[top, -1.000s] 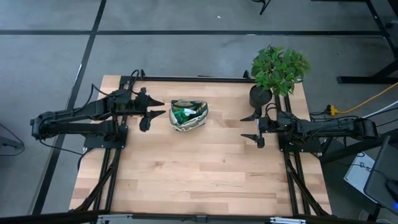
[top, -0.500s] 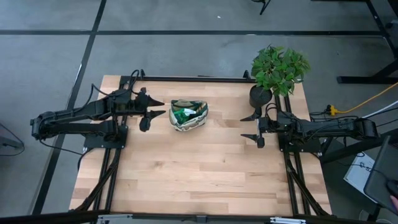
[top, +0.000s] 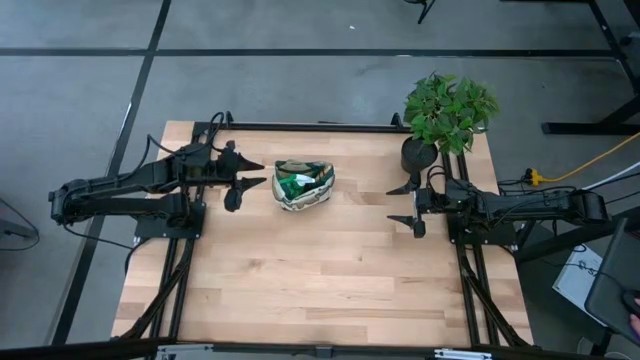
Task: Pick & Place Garden tools in Gardening bag
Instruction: Return to Home Position
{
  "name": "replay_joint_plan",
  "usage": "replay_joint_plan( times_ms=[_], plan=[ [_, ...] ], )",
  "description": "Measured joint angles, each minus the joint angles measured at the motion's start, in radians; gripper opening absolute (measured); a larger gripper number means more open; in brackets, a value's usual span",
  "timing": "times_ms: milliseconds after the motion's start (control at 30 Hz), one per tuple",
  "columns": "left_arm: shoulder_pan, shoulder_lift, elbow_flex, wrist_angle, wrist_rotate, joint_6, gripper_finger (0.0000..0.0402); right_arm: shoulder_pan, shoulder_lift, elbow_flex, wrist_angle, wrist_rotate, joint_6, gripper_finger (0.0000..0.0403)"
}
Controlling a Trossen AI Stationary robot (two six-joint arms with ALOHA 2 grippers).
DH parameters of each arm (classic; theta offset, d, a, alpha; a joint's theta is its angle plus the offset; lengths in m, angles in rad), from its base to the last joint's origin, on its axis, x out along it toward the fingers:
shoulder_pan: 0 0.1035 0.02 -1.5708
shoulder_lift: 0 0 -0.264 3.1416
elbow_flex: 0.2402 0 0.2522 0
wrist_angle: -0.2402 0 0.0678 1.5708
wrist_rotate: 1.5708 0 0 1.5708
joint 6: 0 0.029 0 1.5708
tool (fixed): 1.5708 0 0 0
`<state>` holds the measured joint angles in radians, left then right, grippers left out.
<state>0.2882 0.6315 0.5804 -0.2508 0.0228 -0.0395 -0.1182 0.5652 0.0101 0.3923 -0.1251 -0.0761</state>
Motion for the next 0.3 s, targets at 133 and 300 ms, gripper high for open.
replay_joint_plan(
  times_ms=[133,300],
  plan=[
    [0.0,0.0,0.0,0.0,0.0,0.0,0.0168,0.0,0.0,0.0,0.0,0.0,0.0,0.0341],
    [0.0,0.0,0.0,0.0,0.0,0.0,0.0168,0.0,0.0,0.0,0.0,0.0,0.0,0.0341]
  ],
)
